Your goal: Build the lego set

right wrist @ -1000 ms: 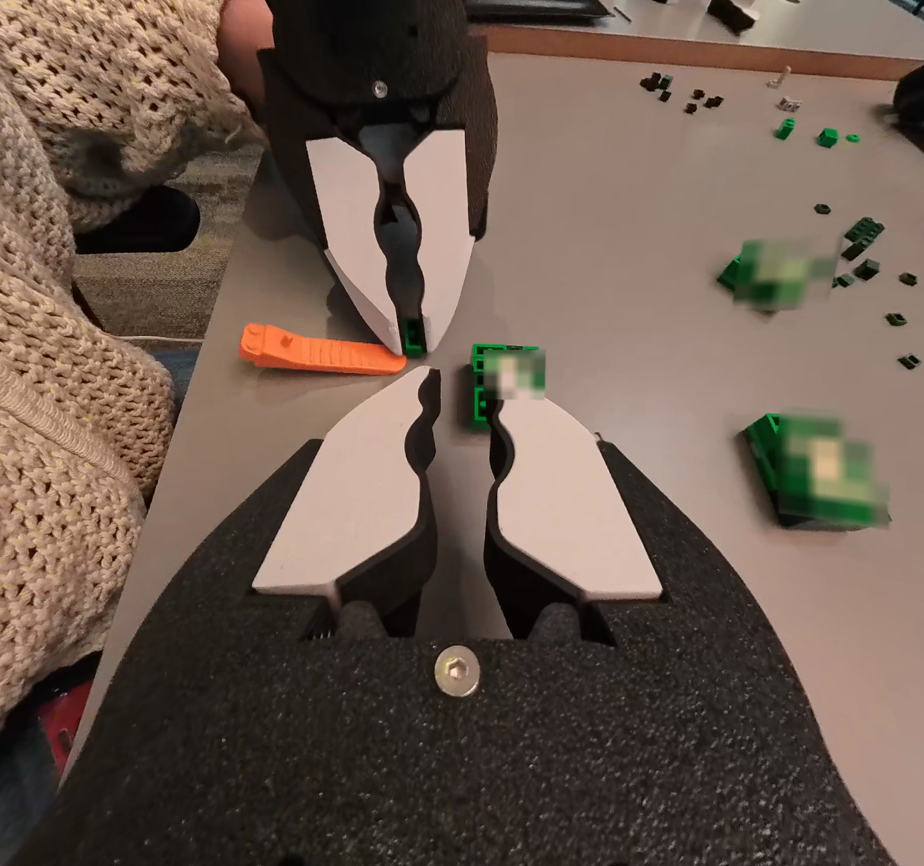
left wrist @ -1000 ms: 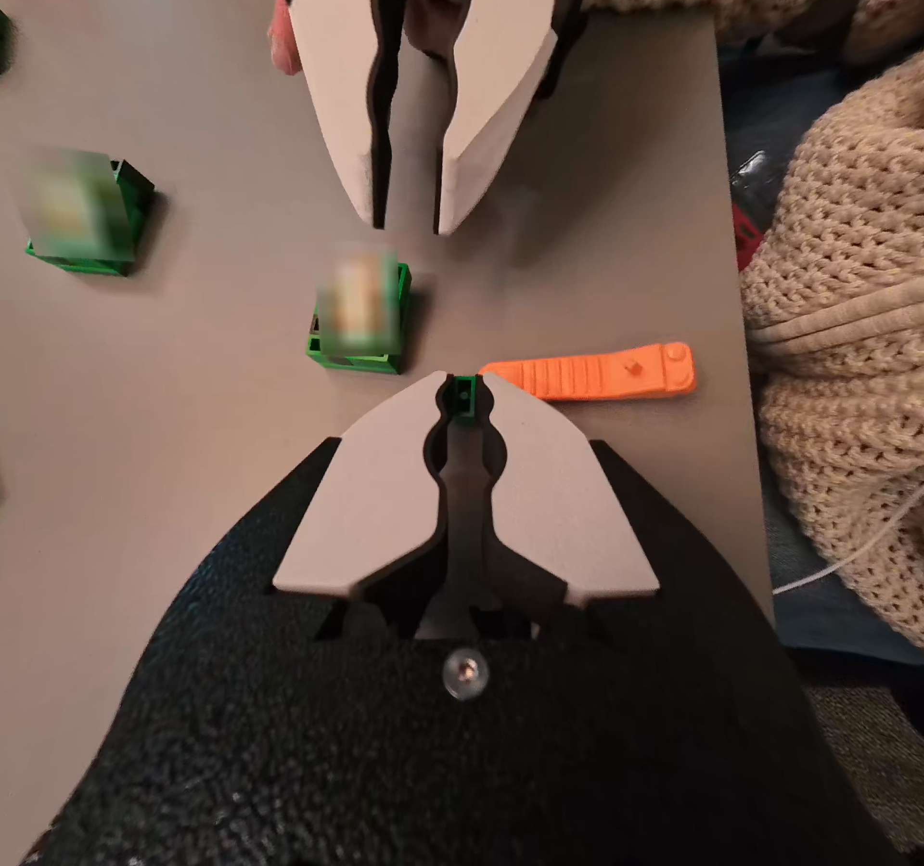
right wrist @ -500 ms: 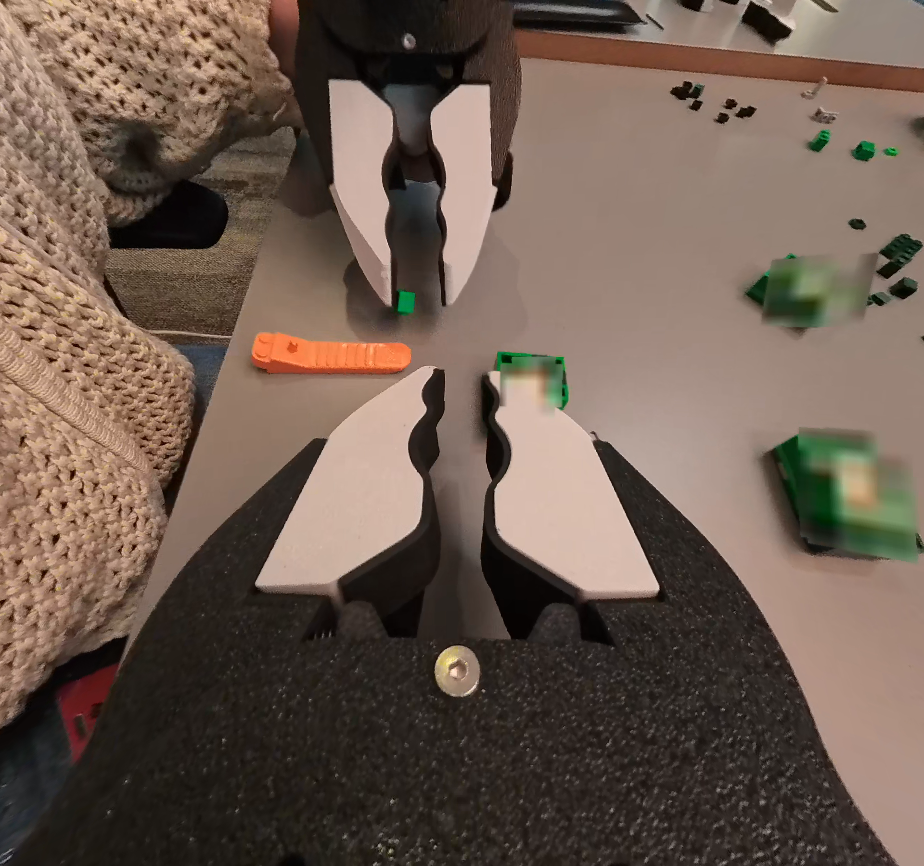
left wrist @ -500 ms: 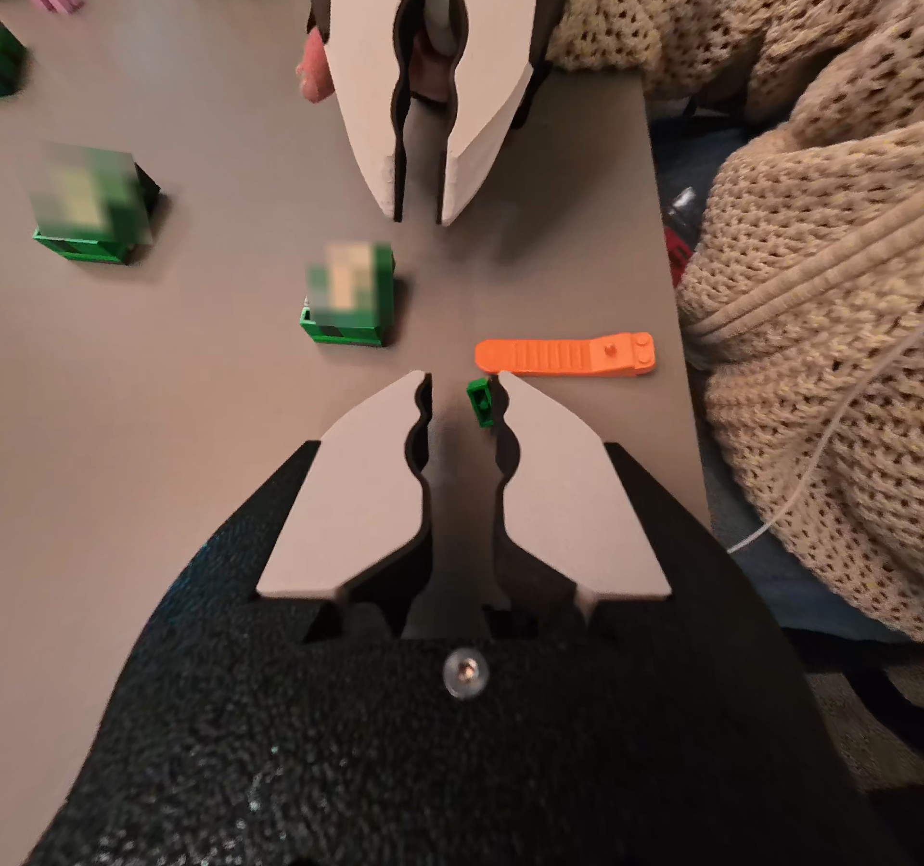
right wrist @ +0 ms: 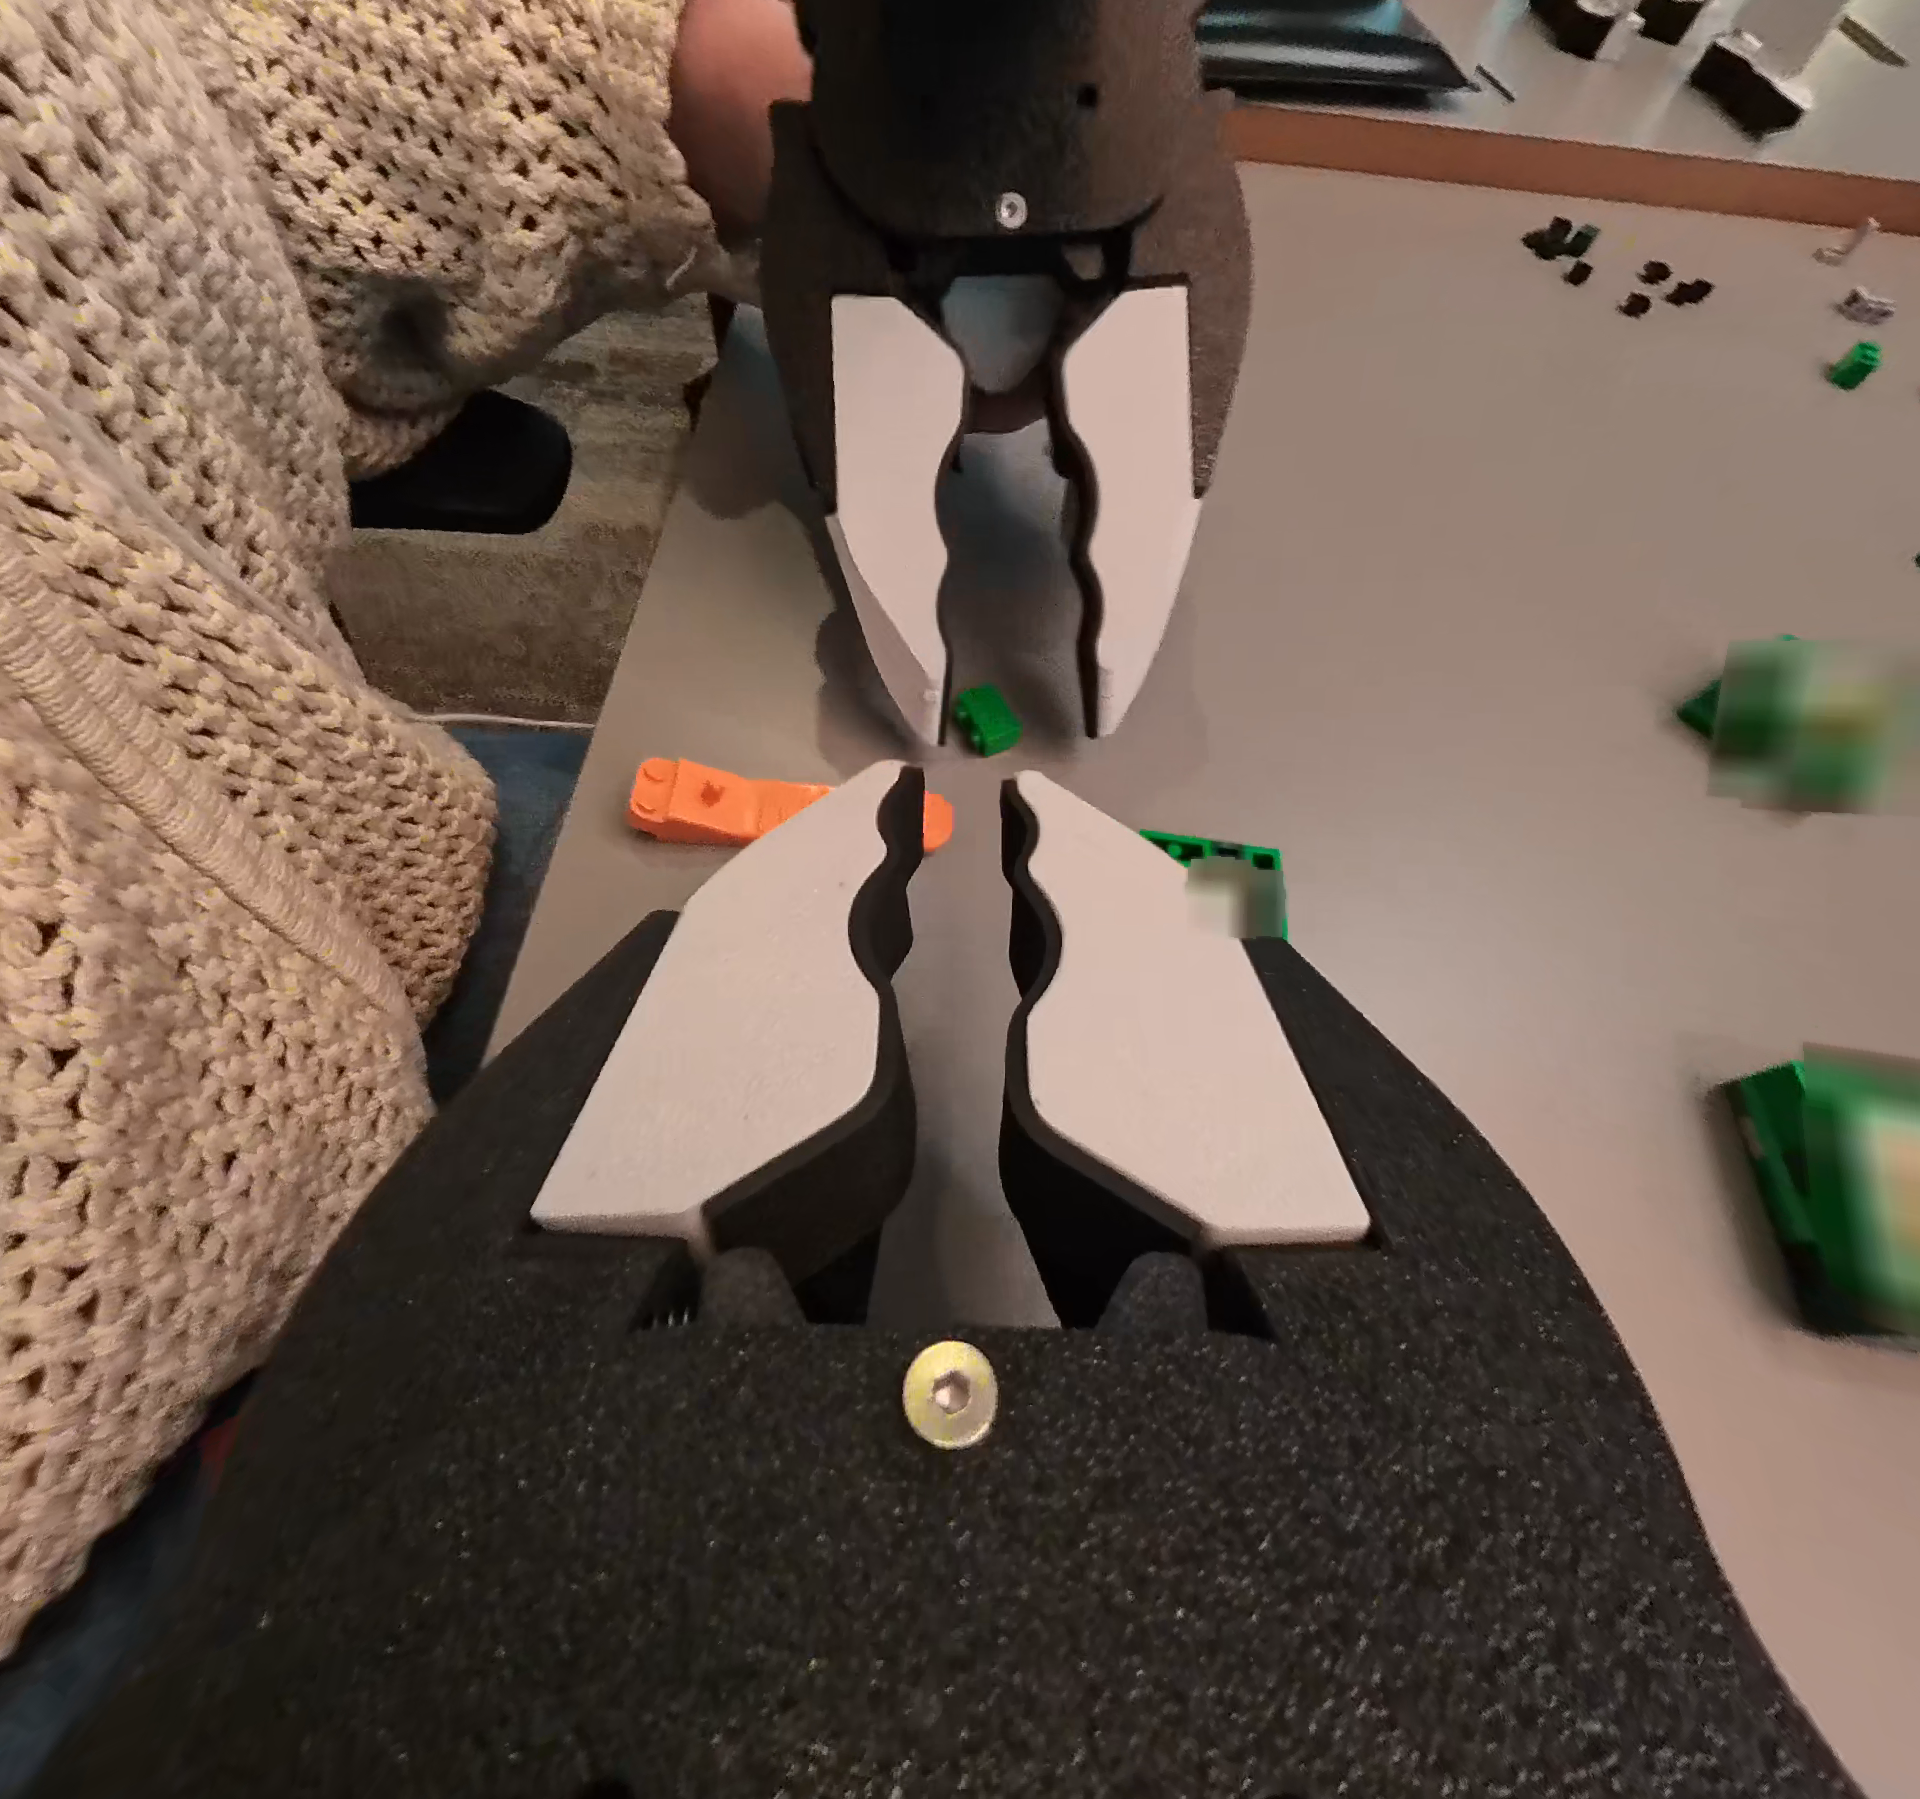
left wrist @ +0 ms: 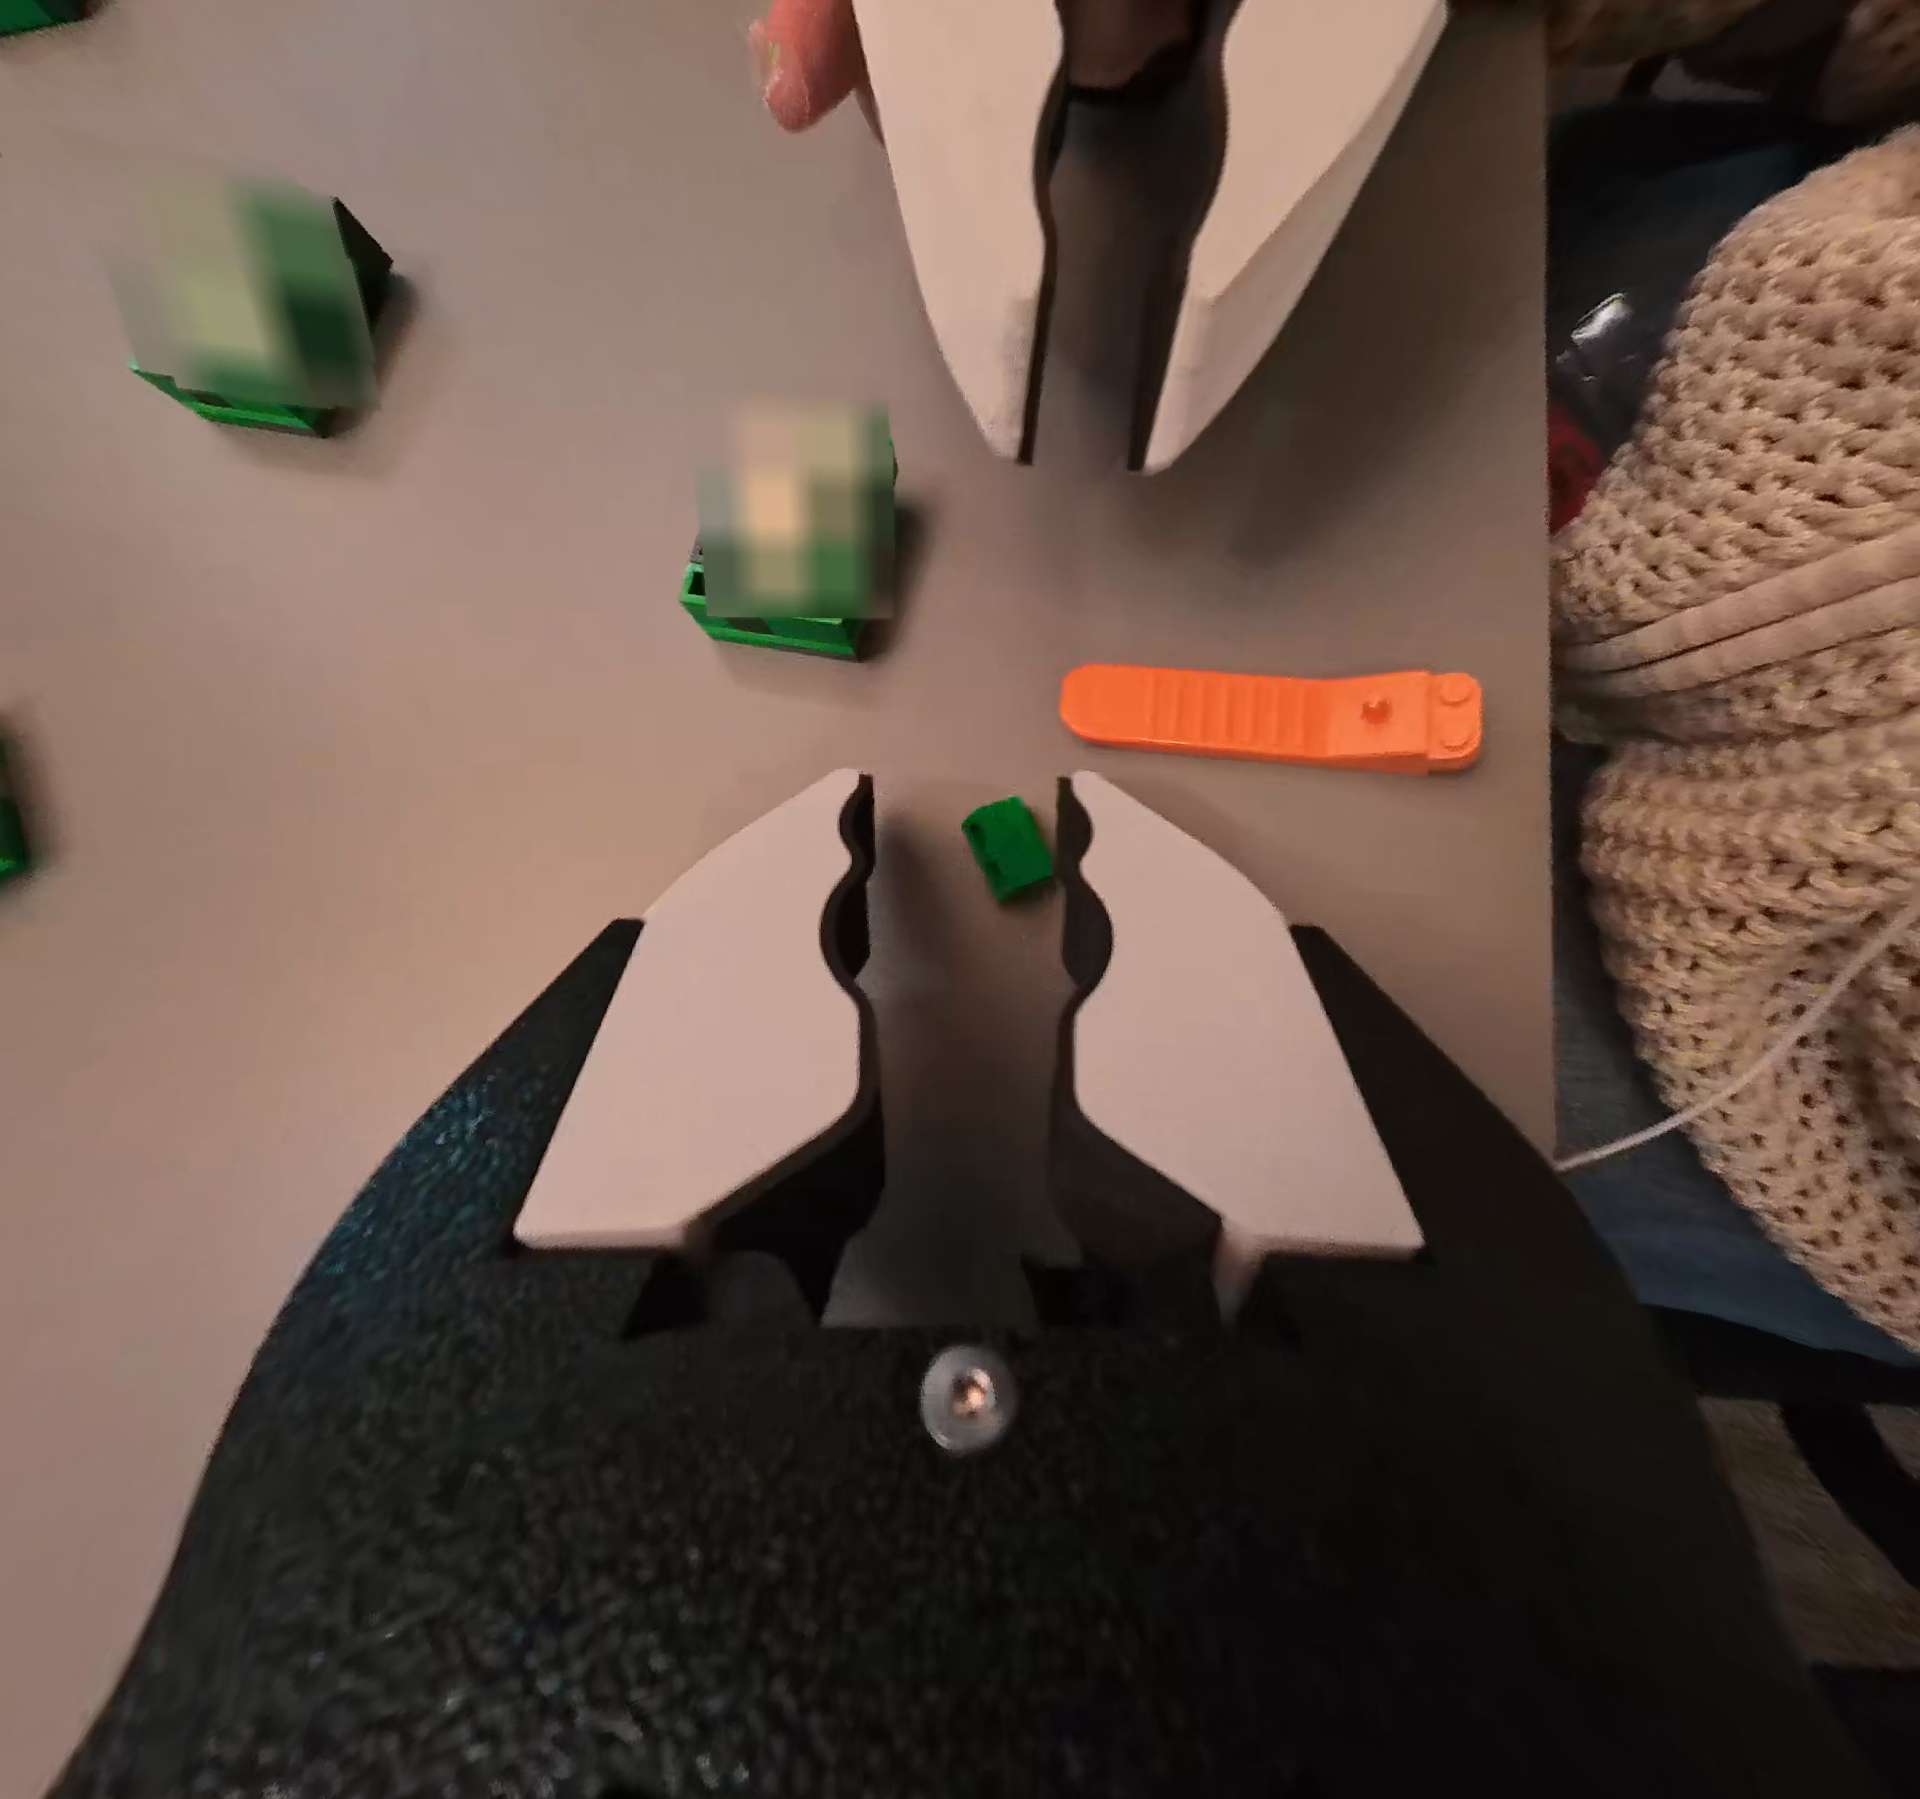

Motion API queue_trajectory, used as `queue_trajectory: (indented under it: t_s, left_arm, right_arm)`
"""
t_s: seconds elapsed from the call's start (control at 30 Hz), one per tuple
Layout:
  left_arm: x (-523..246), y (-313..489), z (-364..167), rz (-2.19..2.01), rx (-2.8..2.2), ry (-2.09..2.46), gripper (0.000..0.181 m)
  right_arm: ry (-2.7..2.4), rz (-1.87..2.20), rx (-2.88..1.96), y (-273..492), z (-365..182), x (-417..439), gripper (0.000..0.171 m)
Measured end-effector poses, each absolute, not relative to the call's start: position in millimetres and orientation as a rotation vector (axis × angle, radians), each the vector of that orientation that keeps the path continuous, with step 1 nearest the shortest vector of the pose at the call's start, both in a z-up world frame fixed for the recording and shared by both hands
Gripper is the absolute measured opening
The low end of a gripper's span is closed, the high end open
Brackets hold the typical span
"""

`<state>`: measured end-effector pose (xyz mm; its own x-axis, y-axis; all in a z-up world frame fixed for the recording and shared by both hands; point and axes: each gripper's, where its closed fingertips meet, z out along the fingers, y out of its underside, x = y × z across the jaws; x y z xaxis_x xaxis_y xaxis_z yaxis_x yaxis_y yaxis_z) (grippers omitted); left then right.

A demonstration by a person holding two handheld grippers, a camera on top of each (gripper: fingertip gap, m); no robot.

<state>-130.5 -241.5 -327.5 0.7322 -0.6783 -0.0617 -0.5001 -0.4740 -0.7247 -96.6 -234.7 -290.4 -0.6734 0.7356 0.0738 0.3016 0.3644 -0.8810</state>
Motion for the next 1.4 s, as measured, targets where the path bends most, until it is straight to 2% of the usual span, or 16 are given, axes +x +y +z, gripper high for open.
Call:
queue_trajectory:
  t_s: [0.1, 0.2, 0.6, 0.7, 0.83, 0.93, 1.17, 1.4]
  left_arm:
    - [-130.6, -245.1, -323.8, -0.369, -2.169, 0.832, 0.04]
    - [-133.7, -250.6, -323.6, -0.389, -2.177, 0.787, 0.04]
    - [-129.2, -256.5, -336.0, -0.313, -2.232, 0.762, 0.013]
    - [-130.5, -250.1, -332.2, -0.168, -2.156, 0.841, 0.011]
    - [-120.6, -239.5, -296.6, 0.134, -1.832, 0.982, 0.01]
    - [-115.6, -236.8, -283.4, 0.282, -1.706, 1.051, 0.01]
    - [-105.6, -234.9, -277.2, 0.374, -1.614, 1.158, 0.01]
    - [-102.3, -228.7, -281.2, 0.352, -1.621, 1.162, 0.01]
  right_arm:
    - [-2.194, 1.232, -0.876, -238.9, -292.3, -97.9, 0.014]
    - [-2.211, 1.223, -0.888, -242.1, -295.3, -100.4, 0.015]
    - [-2.163, 1.24, -0.982, -238.9, -298.8, -107.2, 0.014]
    - [-2.096, 1.352, -1.159, -233.1, -295.6, -109.9, 0.014]
    - [-1.994, 1.649, -1.349, -229.7, -283.4, -107.9, 0.02]
    - [-1.978, 1.693, -1.389, -225.8, -281.3, -107.2, 0.02]
    - [-2.009, 1.877, -1.408, -237.3, -275.0, -100.1, 0.014]
    - [-2.019, 1.828, -1.402, -234.1, -278.9, -100.5, 0.008]
